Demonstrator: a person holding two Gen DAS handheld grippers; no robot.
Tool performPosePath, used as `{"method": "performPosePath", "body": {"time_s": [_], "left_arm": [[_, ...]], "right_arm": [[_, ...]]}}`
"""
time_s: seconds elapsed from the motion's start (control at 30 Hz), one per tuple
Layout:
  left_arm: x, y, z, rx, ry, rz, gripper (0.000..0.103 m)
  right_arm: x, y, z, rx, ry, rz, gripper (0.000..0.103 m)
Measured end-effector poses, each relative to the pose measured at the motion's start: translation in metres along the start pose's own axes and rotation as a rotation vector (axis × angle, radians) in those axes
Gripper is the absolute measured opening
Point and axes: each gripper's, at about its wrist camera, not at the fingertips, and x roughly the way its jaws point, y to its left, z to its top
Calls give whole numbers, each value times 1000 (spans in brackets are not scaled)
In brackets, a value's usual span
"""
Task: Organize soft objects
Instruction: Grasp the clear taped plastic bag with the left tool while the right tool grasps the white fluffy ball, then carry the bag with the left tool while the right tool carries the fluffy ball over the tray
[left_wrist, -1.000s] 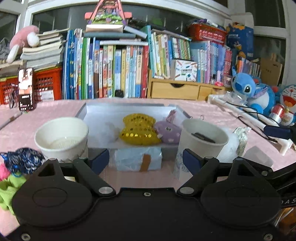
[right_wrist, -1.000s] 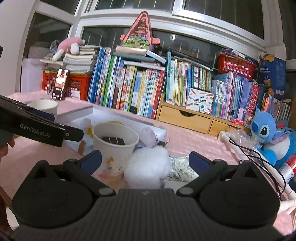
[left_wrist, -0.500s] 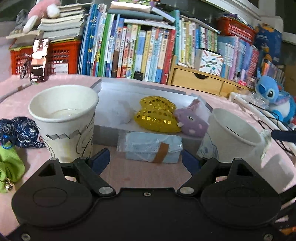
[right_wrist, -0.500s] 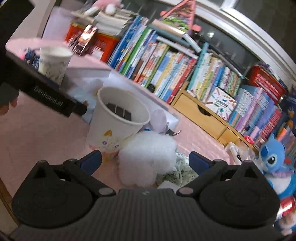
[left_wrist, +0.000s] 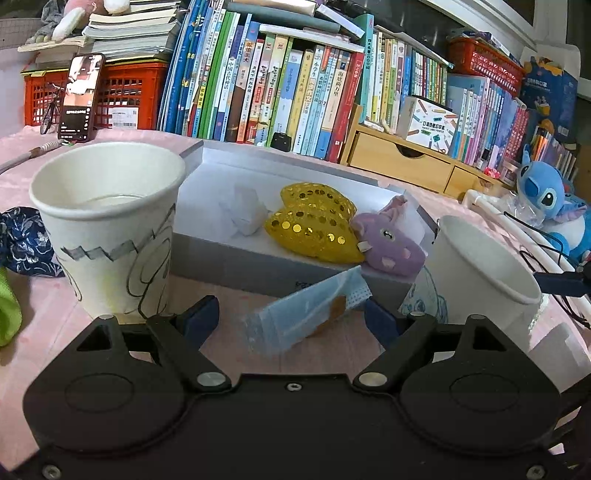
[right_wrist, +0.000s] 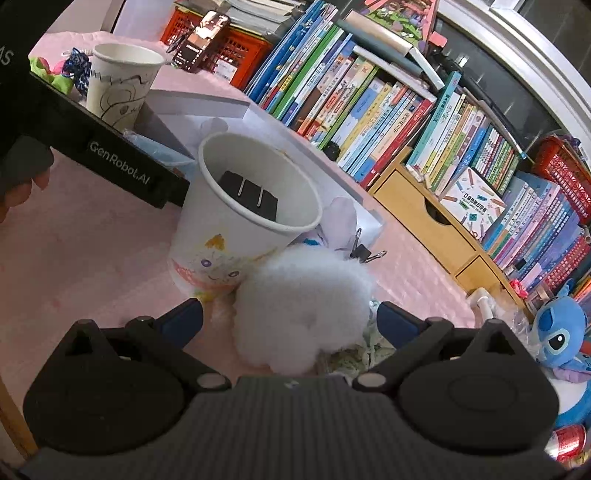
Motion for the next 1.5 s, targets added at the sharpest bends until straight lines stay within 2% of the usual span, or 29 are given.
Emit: {"method": "performPosePath", "body": {"time_s": [0.07,0.13,0.2,0.47,0.63,0.73,0.83,0.93,0.97,1.0,1.1,1.5], "left_arm": [[-1,0,0,0,0,-6,82],[-2,0,0,7,4,-17,72],[-3,-1,-1,16,13,-27,53],[-11,0,-4,44,25,-34,34],[-16,-1,-4,58,28,-47,27],[-20,-1,-4,63,26,-52,22],[-25,-2,-3,71,24,-57,14],[-31,-3,-2,83,9,-54,13],[-33,-3,-1,85,3,-54,12],[-35,-4,0,87,-1,-55,12],[-40,-4,2,89,-10,-61,12],[-69,-8,21,111,-65,-89,12]], "right_arm": [[2,0,0,-6,6,3,103],[3,-1,1,-10,9,6,103],[5,-1,1,-12,12,10,103],[11,-2,3,-4,23,28,103],[13,-4,3,17,28,46,102],[14,-7,2,40,26,54,101],[13,-8,1,60,22,56,94],[10,-6,1,52,18,28,83],[9,-6,0,53,16,7,76],[8,-7,0,62,15,-6,74],[5,-13,-1,113,4,1,73],[-16,-20,5,144,-45,-54,73]]}}
